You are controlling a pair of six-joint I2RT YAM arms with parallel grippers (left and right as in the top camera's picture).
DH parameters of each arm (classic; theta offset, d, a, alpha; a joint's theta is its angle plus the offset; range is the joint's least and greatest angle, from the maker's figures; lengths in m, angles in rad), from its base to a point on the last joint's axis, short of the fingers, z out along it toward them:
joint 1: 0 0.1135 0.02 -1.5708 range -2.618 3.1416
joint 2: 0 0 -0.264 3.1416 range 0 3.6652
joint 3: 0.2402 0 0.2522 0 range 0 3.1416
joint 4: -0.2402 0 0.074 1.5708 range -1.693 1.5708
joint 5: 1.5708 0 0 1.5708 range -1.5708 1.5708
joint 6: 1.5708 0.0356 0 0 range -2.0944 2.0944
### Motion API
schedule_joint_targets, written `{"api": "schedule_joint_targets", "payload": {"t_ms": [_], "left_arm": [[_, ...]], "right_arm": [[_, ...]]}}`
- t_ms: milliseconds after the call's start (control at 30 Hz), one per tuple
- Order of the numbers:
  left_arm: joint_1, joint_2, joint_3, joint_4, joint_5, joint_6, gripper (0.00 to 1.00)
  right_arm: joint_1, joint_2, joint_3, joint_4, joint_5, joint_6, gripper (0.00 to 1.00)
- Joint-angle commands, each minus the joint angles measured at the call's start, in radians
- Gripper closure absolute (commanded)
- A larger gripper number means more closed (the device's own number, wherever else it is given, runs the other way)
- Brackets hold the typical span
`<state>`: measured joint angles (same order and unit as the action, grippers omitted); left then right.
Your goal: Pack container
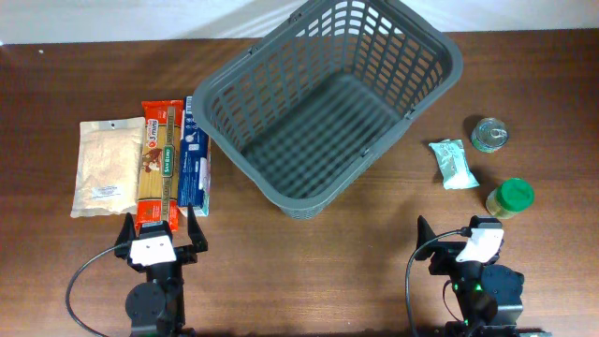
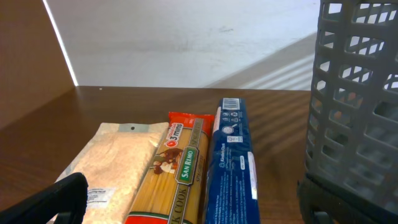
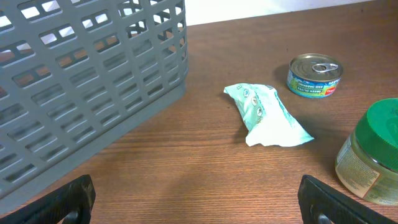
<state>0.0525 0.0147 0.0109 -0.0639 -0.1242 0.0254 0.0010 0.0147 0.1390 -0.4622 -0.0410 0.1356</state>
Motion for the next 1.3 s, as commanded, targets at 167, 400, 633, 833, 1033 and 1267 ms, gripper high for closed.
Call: {"api": "schedule_joint_targets", "payload": {"t_ms": [167, 400, 633, 833, 1033, 1267], "left_arm": [[0.000, -0.010, -0.002, -0.004, -0.007, 0.001, 0.01], [0.000, -0.010, -0.002, -0.004, -0.007, 0.001, 0.01], [0.000, -0.010, -0.002, -0.005, 0.008, 0.001, 0.01], [0.000, -0.009, -0.002, -0.016, 0.084, -0.001, 0.01], [0.000, -0.003, 0.051, -0.029, 0.277, -0.124, 0.01], [0.003, 0.123, 0.327, -0.117, 0.143, -0.024, 0.01]], "right_arm": [[0.004, -0.011, -0.008, 0.003, 0.016, 0.012, 0.01], [0.004, -0.011, -0.008, 0.003, 0.016, 0.012, 0.01], [0.004, -0.011, -0.008, 0.003, 0.016, 0.012, 0.01], [0.005, -0.008, -0.008, 0.002, -0.034, 0.013, 0.01], [0.005, -0.008, 0.018, 0.005, -0.120, 0.115, 0.01], [0.005, 0.091, 0.271, -0.056, -0.111, 0.173, 0.01]]}}
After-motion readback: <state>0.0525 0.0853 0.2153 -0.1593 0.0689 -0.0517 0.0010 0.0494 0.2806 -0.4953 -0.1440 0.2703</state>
